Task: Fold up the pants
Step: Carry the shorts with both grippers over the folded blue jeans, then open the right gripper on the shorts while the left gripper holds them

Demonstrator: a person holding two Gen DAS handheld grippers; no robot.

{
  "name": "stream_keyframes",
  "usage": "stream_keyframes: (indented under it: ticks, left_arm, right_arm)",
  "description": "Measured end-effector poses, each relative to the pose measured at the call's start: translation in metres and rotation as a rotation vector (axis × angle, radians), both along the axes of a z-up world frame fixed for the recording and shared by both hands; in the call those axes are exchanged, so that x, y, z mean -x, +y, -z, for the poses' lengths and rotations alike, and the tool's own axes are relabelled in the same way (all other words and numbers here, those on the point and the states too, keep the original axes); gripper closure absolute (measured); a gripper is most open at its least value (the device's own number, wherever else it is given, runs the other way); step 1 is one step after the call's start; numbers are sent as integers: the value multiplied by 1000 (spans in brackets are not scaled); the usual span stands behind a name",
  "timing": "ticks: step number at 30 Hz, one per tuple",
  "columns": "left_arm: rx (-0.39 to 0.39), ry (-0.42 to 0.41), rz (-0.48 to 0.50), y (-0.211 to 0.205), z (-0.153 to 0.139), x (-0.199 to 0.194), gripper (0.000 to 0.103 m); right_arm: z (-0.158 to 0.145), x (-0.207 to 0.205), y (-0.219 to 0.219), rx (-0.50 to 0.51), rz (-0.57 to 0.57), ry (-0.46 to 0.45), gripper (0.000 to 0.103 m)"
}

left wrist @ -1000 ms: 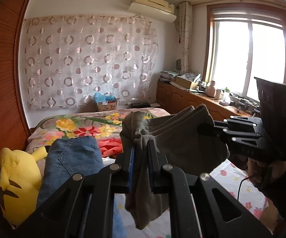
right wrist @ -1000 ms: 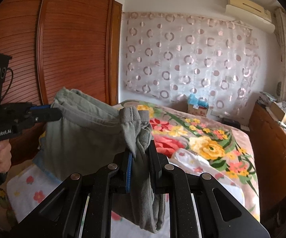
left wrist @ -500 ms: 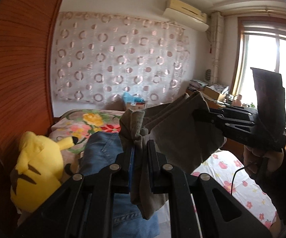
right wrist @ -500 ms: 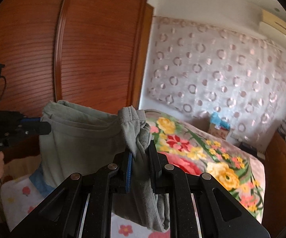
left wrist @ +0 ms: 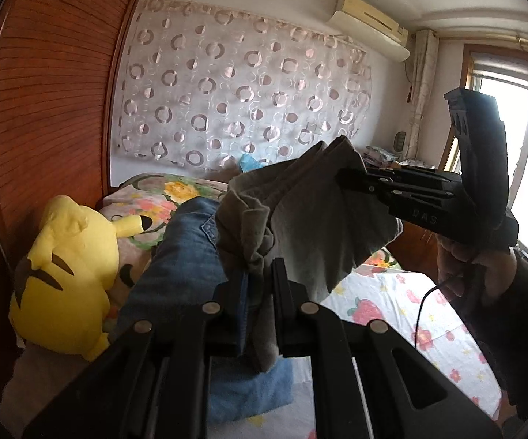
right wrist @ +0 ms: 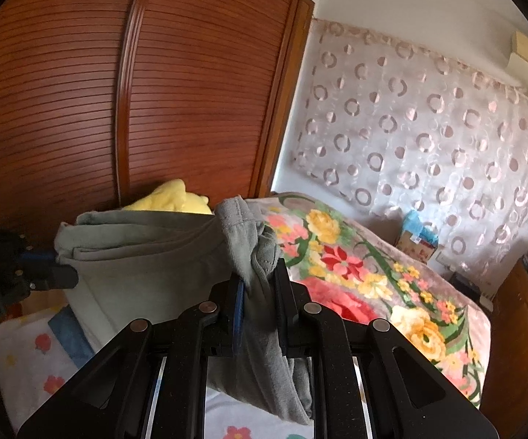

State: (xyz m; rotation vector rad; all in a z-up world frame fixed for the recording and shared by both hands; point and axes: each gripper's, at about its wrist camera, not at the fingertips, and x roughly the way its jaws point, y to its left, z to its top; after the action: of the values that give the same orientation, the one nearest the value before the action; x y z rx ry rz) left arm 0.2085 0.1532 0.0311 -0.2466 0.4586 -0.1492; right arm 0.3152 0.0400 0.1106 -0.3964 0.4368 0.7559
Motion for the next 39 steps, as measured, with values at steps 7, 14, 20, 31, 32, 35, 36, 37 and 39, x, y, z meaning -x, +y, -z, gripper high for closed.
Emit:
stream_keyframes:
  ticks: [7, 14, 20, 31, 32, 35, 36, 37, 39]
  left_arm:
    - [5, -26, 45, -17, -17, 9, 94]
    - [-19, -1, 2, -17, -8, 13, 94]
    - [-9, 55, -101, 11, 19, 8, 94]
    - [-10, 95, -181, 27, 43, -1, 92]
    - [-6, 98, -185, 28, 44, -1, 92]
    - [-1, 104, -196, 30, 46, -1, 89]
    - [-3, 102, -197, 30, 46, 1, 88]
    - [-10, 100, -202, 30, 45, 2, 85]
    - [-23, 94, -207, 31, 43, 5, 82]
  right_arm:
    - [-21, 15, -11, -4, 3, -44, 91]
    - [-12, 7, 1, 22, -26, -34, 91]
    - [25, -17, 48, 51, -105, 2, 91]
    - [63, -59, 116, 66, -153, 68, 91]
    - [65, -63, 118, 60, -154, 85, 91]
    - [67, -69, 121, 60, -143, 105, 89]
    - [67, -70, 121, 62, -139, 109, 85]
    - [67, -71, 119, 61, -134, 115, 84]
    - [65, -70, 115, 52, -120, 112, 77]
